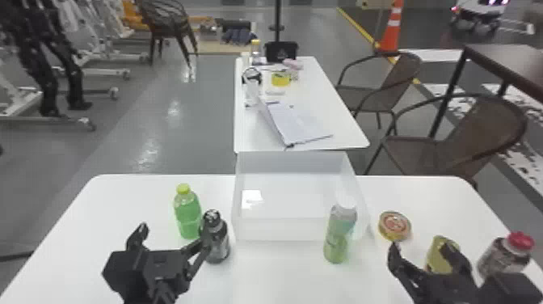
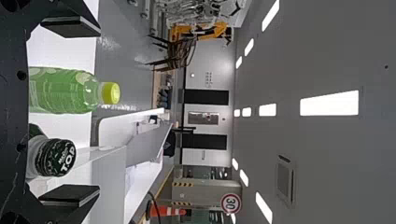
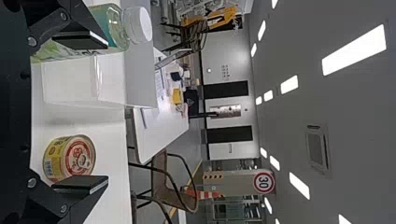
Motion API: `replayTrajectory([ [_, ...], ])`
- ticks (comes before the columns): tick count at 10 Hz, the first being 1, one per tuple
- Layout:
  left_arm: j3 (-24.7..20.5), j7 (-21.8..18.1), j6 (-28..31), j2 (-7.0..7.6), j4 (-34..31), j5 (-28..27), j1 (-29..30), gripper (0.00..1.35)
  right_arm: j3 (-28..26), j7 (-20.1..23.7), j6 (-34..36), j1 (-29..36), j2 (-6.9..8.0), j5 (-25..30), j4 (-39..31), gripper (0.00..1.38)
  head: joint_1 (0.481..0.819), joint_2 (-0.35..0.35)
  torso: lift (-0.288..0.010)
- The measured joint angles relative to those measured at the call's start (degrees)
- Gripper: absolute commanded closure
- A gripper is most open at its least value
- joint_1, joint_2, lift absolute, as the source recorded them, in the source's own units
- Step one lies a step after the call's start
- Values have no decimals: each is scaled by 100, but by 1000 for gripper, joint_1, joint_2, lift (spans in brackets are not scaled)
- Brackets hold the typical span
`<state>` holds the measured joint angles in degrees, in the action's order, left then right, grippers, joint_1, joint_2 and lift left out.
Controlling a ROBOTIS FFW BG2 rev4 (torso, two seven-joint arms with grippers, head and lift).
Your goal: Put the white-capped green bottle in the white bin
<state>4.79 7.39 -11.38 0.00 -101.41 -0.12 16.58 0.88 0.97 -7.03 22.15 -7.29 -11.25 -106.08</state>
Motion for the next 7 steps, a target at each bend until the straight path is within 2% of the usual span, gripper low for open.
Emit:
replayTrajectory([
  [7,4,0,2,0,15,30,-6,124,0,101,164,-41,-5,-70,-14,257,549,0,-100],
])
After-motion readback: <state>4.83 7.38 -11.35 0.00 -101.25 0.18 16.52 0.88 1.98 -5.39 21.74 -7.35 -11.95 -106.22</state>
